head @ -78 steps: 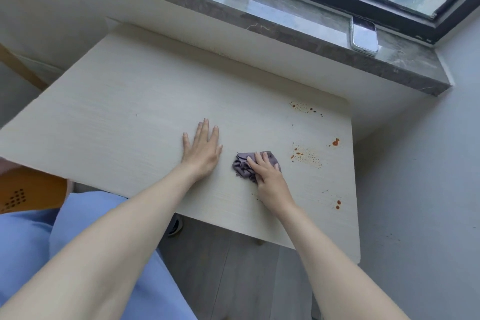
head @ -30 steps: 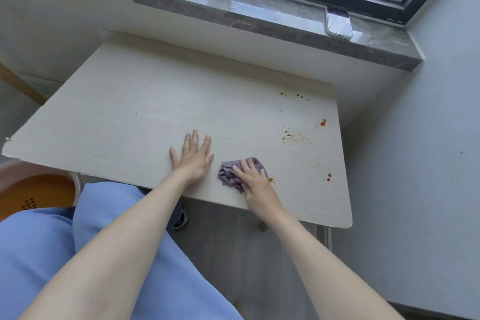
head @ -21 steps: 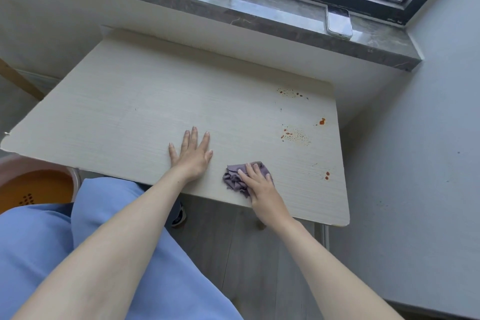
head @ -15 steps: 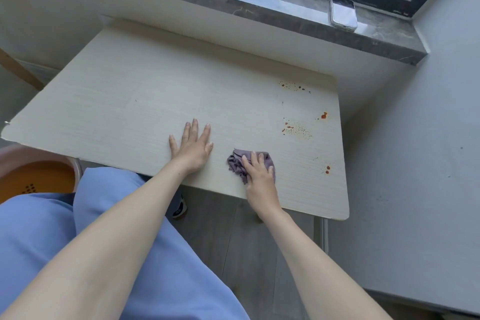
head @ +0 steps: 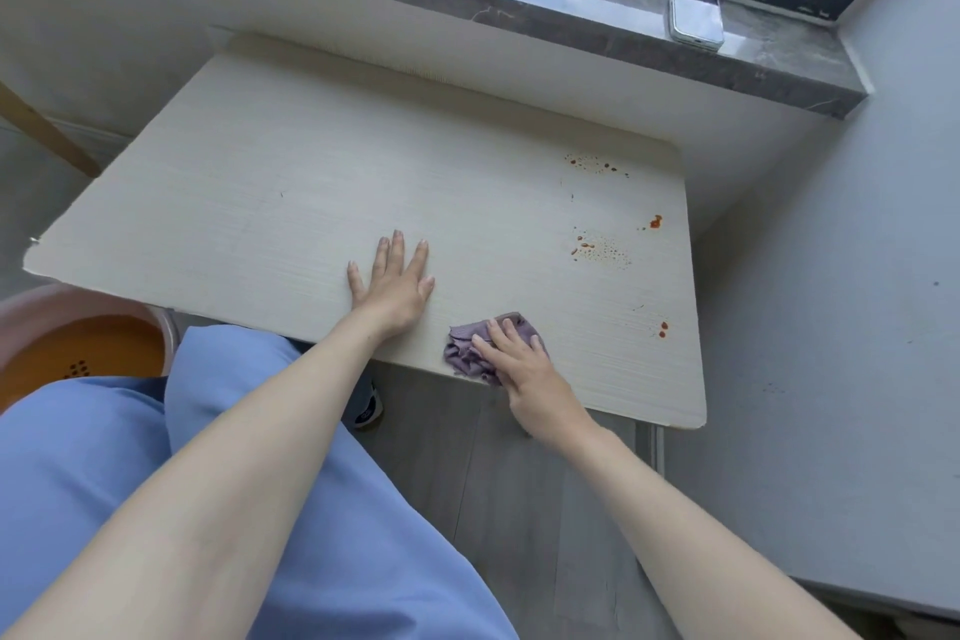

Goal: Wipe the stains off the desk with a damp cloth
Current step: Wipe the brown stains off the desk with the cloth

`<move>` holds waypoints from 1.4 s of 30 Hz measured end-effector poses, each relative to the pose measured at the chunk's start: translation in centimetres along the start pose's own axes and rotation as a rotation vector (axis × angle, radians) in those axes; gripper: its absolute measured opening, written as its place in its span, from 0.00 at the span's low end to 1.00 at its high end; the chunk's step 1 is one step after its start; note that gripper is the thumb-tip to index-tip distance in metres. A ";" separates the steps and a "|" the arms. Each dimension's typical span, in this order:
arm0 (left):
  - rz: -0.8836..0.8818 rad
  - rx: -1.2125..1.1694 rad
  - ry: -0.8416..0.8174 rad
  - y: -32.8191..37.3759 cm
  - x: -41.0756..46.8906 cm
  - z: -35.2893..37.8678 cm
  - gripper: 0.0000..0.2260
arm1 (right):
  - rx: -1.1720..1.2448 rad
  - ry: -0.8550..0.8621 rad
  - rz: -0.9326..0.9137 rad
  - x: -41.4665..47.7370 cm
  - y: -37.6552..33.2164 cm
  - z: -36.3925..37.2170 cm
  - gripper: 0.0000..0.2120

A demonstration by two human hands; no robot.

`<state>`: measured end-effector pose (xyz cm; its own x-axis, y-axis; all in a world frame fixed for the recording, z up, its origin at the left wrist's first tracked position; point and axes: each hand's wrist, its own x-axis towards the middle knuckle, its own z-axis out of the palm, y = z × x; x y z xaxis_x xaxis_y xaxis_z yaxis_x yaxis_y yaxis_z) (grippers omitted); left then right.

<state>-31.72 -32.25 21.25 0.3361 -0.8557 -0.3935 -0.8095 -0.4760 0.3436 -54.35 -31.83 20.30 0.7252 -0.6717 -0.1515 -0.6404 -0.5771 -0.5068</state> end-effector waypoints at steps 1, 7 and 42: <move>0.000 -0.002 -0.002 0.1 0.0 0.0 0.25 | 0.010 0.001 0.014 0.2 0.3 -0.3 0.30; -0.008 0.005 -0.006 0.2 -0.1 -0.1 0.25 | 0.079 0.137 0.165 0.6 -2.7 1.4 0.25; 0.003 0.018 -0.022 -0.2 0.1 0.0 0.25 | 0.128 0.105 0.183 1.8 -0.5 -0.6 0.30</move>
<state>-31.54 -32.27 21.10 0.3231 -0.8523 -0.4113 -0.8191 -0.4695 0.3296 -52.91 -33.02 20.81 0.5659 -0.8077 -0.1653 -0.7162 -0.3824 -0.5838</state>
